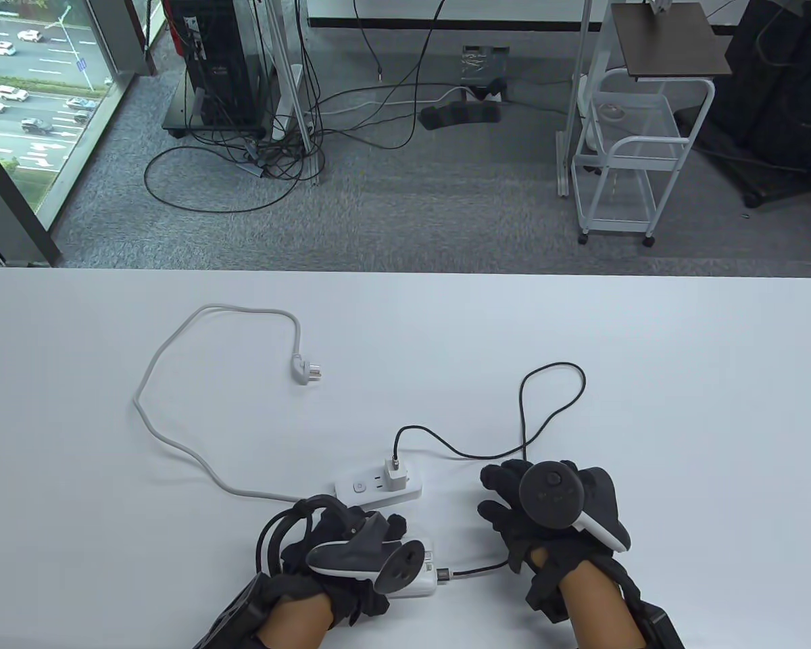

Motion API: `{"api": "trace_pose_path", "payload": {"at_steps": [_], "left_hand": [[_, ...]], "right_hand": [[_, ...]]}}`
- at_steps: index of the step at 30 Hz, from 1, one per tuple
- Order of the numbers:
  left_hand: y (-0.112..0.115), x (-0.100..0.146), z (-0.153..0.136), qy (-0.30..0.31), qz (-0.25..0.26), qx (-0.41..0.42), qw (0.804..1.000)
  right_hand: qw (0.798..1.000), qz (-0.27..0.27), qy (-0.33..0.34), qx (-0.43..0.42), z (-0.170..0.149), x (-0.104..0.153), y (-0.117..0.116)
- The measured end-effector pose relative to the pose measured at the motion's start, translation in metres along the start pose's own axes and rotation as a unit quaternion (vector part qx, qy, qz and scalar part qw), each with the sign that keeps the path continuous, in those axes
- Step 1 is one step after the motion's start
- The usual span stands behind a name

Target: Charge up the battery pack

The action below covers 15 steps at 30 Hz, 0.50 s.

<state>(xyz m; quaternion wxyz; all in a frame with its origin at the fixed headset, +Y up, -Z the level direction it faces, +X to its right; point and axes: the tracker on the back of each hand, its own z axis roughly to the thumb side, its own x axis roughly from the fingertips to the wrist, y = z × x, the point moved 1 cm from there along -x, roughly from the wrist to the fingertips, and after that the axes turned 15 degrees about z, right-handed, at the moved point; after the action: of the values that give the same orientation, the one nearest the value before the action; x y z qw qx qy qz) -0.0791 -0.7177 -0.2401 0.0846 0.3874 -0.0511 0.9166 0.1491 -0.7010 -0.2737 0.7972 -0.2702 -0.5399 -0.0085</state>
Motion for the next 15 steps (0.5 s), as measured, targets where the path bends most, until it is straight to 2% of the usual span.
{"api": "trace_pose_path", "payload": {"at_steps": [2, 4, 5, 7, 10, 12, 15], "left_hand": [[-0.014, 0.008, -0.013, -0.036, 0.034, 0.043, 0.998], [-0.029, 0.019, -0.027, -0.072, 0.11, 0.063, 0.989], [-0.036, 0.026, -0.036, -0.101, 0.151, 0.07, 0.981], [-0.039, 0.035, -0.051, -0.163, 0.19, 0.074, 0.965], [-0.032, 0.034, -0.066, -0.192, 0.17, 0.097, 0.962], [-0.022, 0.03, -0.072, -0.203, 0.146, 0.117, 0.961], [-0.016, 0.026, -0.077, -0.207, 0.136, 0.121, 0.961]], "right_hand": [[1.0, -0.013, 0.005, 0.015, 0.002, 0.002, 0.001], [0.999, -0.027, 0.011, 0.031, 0.005, 0.004, 0.002], [0.999, -0.033, 0.014, 0.041, 0.007, 0.004, 0.002], [0.997, -0.034, 0.01, 0.062, 0.01, 0.005, 0.002], [0.997, -0.018, -0.001, 0.078, 0.011, 0.003, -0.001], [0.997, 0.015, -0.005, 0.072, 0.009, 0.0, -0.005], [0.997, 0.044, -0.017, 0.063, 0.004, -0.004, -0.008]]}}
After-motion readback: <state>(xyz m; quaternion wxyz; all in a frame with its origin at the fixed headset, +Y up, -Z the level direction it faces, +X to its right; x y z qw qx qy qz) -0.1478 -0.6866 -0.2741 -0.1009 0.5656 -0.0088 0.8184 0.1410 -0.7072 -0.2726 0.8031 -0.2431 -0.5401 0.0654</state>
